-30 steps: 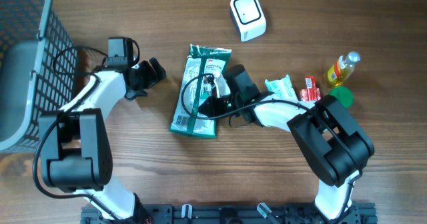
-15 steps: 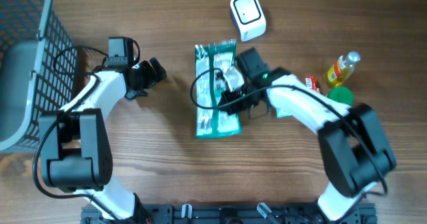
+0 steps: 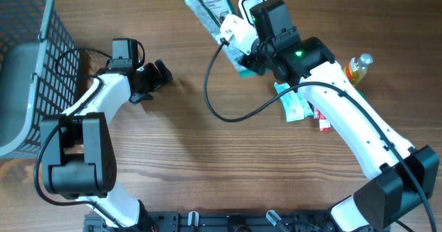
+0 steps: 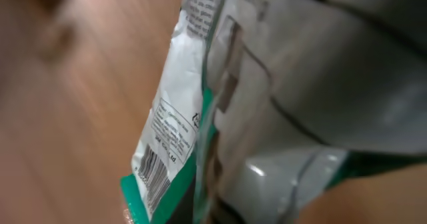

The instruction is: Scan the item barcode

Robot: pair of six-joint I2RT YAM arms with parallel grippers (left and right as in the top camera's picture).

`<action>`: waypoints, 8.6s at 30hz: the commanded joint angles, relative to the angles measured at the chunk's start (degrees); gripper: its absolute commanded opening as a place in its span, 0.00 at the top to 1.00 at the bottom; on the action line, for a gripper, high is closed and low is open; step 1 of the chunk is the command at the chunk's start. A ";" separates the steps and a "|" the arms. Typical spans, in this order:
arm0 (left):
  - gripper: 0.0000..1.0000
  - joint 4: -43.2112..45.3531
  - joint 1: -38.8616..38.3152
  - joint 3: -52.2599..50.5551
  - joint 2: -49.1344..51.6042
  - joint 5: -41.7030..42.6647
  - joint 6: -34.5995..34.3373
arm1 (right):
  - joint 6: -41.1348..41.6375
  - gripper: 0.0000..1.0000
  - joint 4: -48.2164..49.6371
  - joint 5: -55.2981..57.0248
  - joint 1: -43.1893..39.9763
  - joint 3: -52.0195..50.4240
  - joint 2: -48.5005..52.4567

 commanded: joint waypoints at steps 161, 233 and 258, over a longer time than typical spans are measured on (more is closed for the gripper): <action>0.00 -0.04 0.26 0.70 -0.96 -0.13 0.07 | 61.33 0.00 3.69 7.43 -5.11 -12.13 4.42; 0.00 -0.04 0.26 0.70 -0.96 -0.13 0.07 | 45.86 0.00 67.47 -4.42 -22.84 -80.02 -96.50; 0.00 -0.04 0.26 0.70 -0.96 -0.15 0.07 | 37.18 0.00 38.14 -17.51 -25.94 -88.30 -96.91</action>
